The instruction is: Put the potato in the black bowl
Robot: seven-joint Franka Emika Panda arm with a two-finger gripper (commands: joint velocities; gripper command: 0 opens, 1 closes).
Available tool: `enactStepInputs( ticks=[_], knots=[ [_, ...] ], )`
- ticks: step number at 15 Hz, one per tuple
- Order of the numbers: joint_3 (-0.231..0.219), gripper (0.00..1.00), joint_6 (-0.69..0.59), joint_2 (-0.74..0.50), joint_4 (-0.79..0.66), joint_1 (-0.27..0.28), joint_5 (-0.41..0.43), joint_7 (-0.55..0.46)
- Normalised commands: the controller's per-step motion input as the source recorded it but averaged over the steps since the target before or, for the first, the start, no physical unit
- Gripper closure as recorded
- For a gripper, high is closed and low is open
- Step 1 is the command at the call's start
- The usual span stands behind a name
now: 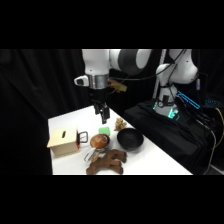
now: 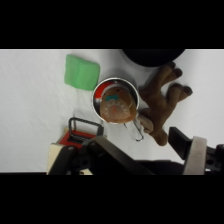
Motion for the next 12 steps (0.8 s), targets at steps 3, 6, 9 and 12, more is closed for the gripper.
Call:
enactStepInputs(
  ticks=[3,6,9,12],
  knots=[
    [-0.026,0.00,0.31,0.30,0.12,-0.044,0.074,-0.06],
    [-0.016,0.00,0.33,0.32,0.10,-0.010,0.056,-0.04],
    [-0.027,0.00,0.31,0.34,0.11,0.033,0.021,0.01],
    [-0.065,0.00,0.24,0.30,0.15,0.062,-0.014,0.03]
  ],
)
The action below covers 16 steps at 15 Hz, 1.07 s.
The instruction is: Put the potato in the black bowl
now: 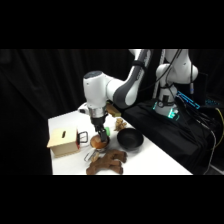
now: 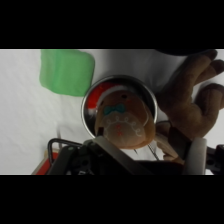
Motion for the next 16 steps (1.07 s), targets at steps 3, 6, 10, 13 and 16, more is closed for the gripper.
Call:
enactStepInputs(
  ticks=[3,6,10,13,16],
  knots=[
    [-0.079,0.00,0.15,0.21,0.15,0.065,-0.002,0.01],
    [-0.074,0.17,0.13,0.12,0.12,0.071,0.004,-0.01],
    [-0.066,0.52,0.13,0.09,0.11,0.057,0.021,-0.03],
    [-0.036,0.75,0.10,0.10,0.12,0.013,0.065,-0.08],
    [-0.035,0.95,0.06,0.10,0.15,0.005,0.072,-0.09]
  ],
)
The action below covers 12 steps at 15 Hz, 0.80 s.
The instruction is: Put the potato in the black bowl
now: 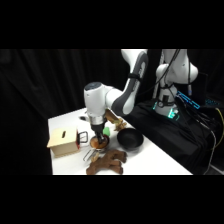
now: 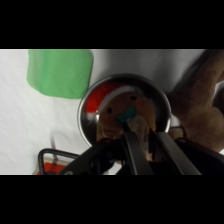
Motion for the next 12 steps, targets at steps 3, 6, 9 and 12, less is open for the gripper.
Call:
enactStepInputs(
  ticks=[3,6,9,12],
  knots=[
    [-0.067,0.93,-0.11,-0.01,0.11,0.041,0.055,-0.01],
    [-0.105,0.94,-0.28,-0.26,0.01,0.110,-0.014,0.08],
    [-0.107,0.94,-0.38,-0.41,-0.04,0.136,-0.079,0.15],
    [-0.083,0.94,-0.40,-0.45,-0.09,0.126,-0.139,0.19]
  ],
)
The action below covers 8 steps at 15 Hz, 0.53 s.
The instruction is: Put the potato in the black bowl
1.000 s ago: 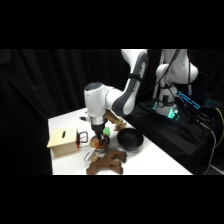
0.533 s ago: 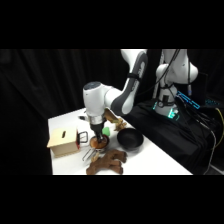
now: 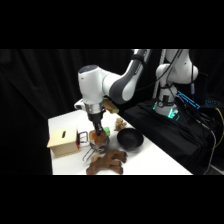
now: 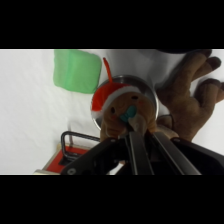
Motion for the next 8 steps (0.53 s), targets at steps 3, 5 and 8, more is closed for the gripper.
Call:
enactStepInputs(
  ticks=[3,5,8],
  knots=[
    [-0.045,0.94,-0.33,-0.49,-0.22,0.100,-0.167,0.24],
    [0.003,0.94,-0.24,-0.62,-0.44,0.096,-0.198,0.28],
    [0.065,0.94,-0.12,-0.73,-0.65,0.091,-0.245,0.35]
  ],
)
